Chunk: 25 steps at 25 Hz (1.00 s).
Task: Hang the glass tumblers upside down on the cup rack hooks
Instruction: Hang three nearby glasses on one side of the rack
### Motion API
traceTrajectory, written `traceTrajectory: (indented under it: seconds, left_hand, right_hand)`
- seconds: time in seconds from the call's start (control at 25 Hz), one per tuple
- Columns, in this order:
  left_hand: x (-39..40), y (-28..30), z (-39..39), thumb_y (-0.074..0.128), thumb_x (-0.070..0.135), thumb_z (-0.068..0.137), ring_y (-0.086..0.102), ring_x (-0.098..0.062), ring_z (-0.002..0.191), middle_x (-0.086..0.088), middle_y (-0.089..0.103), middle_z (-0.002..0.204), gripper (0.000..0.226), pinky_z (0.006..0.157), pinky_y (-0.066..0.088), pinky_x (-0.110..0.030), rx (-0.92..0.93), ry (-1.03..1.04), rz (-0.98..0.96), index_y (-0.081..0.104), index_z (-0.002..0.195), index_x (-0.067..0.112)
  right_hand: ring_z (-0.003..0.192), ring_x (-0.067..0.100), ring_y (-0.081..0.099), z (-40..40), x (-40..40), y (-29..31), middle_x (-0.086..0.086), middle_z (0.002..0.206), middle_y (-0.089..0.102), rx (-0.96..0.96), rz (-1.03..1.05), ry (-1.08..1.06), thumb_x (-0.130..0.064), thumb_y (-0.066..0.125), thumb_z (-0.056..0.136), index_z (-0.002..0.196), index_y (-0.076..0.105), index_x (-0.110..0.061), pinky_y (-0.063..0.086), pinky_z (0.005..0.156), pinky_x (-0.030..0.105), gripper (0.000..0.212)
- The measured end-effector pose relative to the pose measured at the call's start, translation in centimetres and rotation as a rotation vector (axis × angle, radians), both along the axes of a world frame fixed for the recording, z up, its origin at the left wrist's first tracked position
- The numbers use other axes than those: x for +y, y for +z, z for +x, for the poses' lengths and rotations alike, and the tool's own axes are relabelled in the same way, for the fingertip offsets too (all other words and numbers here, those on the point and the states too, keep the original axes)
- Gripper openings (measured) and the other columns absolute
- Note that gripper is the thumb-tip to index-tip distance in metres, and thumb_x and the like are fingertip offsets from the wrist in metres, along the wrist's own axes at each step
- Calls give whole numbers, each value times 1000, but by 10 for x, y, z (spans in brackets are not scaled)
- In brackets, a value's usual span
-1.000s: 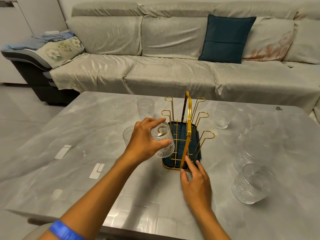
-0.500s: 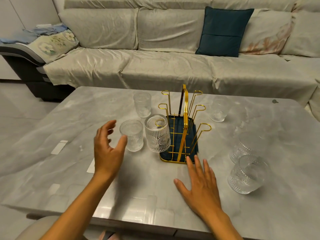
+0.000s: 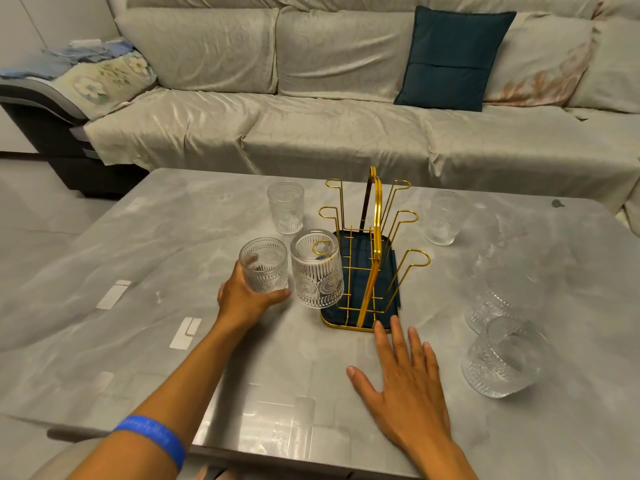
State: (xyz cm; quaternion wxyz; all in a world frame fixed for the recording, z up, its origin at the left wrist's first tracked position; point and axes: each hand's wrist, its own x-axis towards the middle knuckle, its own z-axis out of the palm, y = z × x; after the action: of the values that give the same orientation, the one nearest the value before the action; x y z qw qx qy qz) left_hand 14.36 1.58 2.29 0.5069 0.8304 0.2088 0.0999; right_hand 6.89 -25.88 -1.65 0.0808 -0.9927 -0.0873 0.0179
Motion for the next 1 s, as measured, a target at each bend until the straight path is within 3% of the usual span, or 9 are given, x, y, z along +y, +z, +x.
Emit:
traceTrajectory:
  seconds: [0.08, 0.2, 0.28, 0.4, 0.56, 0.64, 0.84, 1.0]
  left_hand:
    - [1, -2, 1, 92, 41, 41, 57, -32, 114, -7, 64, 120, 91, 98, 48, -46, -32, 2, -37, 51, 120, 22]
    - [19, 17, -1, 94, 28, 48, 63, -31, 99, -8, 62, 112, 83, 83, 54, -41, -75, -38, 43, 41, 112, 28]
    - [38, 46, 2, 96, 29, 48, 64, -30, 94, -6, 60, 111, 88, 78, 57, -42, -72, -82, 113, 34, 110, 35]
    - [56, 97, 2, 95, 42, 44, 65, -22, 95, -3, 61, 112, 87, 69, 57, -32, -131, -131, 51, 43, 114, 37]
    - [43, 149, 7, 89, 57, 42, 70, -16, 89, 3, 64, 111, 73, 69, 61, -29, -257, -185, -88, 61, 108, 43]
    - [28, 161, 20, 89, 57, 46, 68, -21, 91, -4, 63, 112, 80, 73, 61, -37, -272, -187, -25, 56, 115, 34]
    - [-13, 172, 53, 91, 43, 56, 64, -17, 98, 2, 61, 112, 79, 80, 56, -32, -277, -338, 247, 55, 124, 24]
    - [-33, 168, 72, 94, 30, 55, 62, -19, 107, -5, 66, 125, 82, 93, 54, -39, -212, -410, 303, 59, 129, 20]
  right_hand:
    - [139, 18, -33, 1, 1, -1, -6, 153, -37, 8, -9, -4, -85, -6, 75, 139, -34, -39, -20, 113, 40, 84]
    - [139, 19, -34, 3, 2, 0, -6, 151, -39, 19, -9, -6, -85, -8, 73, 139, -34, -39, -22, 112, 40, 85]
    - [138, 19, -34, 2, 2, 1, -6, 151, -40, 25, -8, -4, -85, -7, 74, 139, -34, -39, -23, 111, 39, 85]
    - [138, 19, -34, 1, 3, 4, -6, 150, -40, 36, 1, -6, -85, -7, 73, 140, -33, -39, -22, 111, 40, 85]
    - [137, 19, -35, 2, 4, 6, -6, 147, -44, 66, -5, -9, -86, -10, 70, 137, -37, -40, -23, 110, 41, 86]
    - [137, 20, -35, 3, 4, 7, -6, 147, -44, 81, -9, -11, -86, -12, 68, 134, -41, -40, -22, 110, 41, 85]
    - [137, 21, -35, 6, 4, 6, -5, 146, -45, 106, -13, -12, -87, -15, 65, 130, -45, -39, -24, 110, 42, 86]
    - [137, 22, -35, 9, 4, 5, -3, 145, -46, 123, -26, -10, -88, -14, 64, 128, -45, -39, -22, 109, 43, 87]
